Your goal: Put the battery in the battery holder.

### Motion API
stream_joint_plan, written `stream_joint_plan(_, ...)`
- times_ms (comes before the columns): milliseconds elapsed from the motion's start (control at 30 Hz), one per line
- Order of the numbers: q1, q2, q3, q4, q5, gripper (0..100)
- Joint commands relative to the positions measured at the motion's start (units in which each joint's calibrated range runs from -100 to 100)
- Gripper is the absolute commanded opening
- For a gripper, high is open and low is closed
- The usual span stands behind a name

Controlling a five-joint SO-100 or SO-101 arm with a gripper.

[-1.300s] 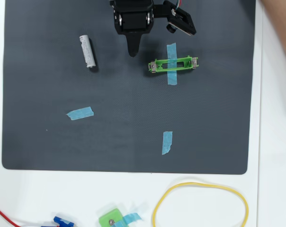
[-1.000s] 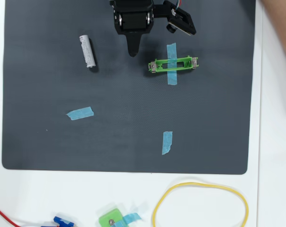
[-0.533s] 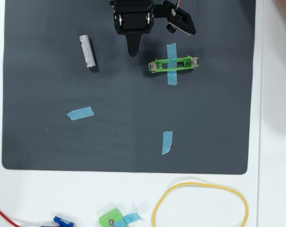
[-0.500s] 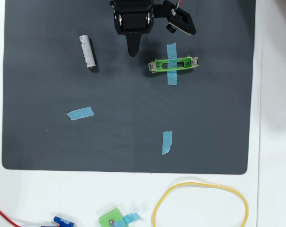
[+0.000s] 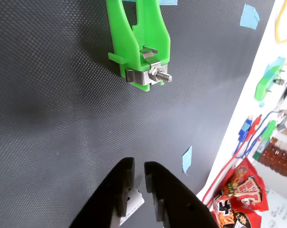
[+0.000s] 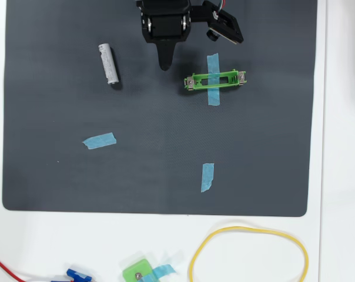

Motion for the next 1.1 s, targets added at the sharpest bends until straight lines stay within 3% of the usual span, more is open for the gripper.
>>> stream_joint_plan(0, -0.5, -0.42, -1.48, -0.68, -0.04, 0)
stream_joint_plan(667, 3.76, 3.59, -7.56, -1.99, -1.87, 0)
stream_joint_plan(833, 5.21, 19.79, -17.16, -8.28, -5.47, 0)
stream_joint_plan(1067, 5.32, 41.03, -38.75, -7.76, -11.36, 0)
